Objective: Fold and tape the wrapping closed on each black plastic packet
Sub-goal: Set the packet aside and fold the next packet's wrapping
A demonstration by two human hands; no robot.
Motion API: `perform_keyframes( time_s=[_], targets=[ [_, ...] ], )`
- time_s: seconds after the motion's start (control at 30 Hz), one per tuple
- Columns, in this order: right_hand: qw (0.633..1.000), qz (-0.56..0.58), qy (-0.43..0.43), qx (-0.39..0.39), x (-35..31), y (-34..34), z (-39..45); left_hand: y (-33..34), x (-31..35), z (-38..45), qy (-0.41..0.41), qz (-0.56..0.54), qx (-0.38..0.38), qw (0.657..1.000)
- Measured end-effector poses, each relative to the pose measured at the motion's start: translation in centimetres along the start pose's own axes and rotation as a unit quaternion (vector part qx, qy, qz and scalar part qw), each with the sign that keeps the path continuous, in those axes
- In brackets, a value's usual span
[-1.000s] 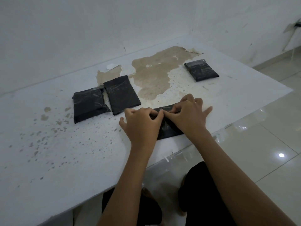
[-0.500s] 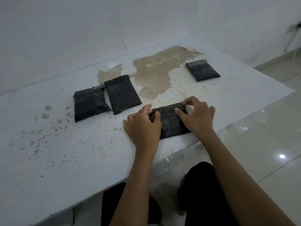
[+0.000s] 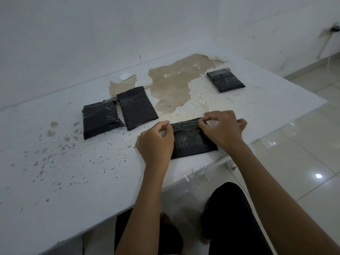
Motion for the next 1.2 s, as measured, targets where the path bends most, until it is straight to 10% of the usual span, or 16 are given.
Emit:
perform_keyframes(
  time_s=[0.3,0.53,1.2],
  targets=[
    [0.99,-0.057,-0.11,-0.066,0.6,0.4,-0.7,-0.4,-1.1,2.9,-0.021,-0.006,-0.148,0.989],
    [0.988,-0.06,-0.145,-0.013,0.0,0.4,-1.2,0.9,2.8,-0.2,0.248,0.124,-0.222,0.935],
    [0.965,-0.214,-0.151,-0.008,0.0,-0.8,-2.8,3.0,2.3,-4.6,0.174,0.247,-0.277,0.912]
  ],
)
Point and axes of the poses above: each hand's wrist, its own z-axis towards the middle knuckle, its own y-axis out of the palm, x = y × z, the point moved 8 cm from there along z, towards the middle knuckle, and after that the axes turned 13 degrees about -z, right-handed, at the moved point
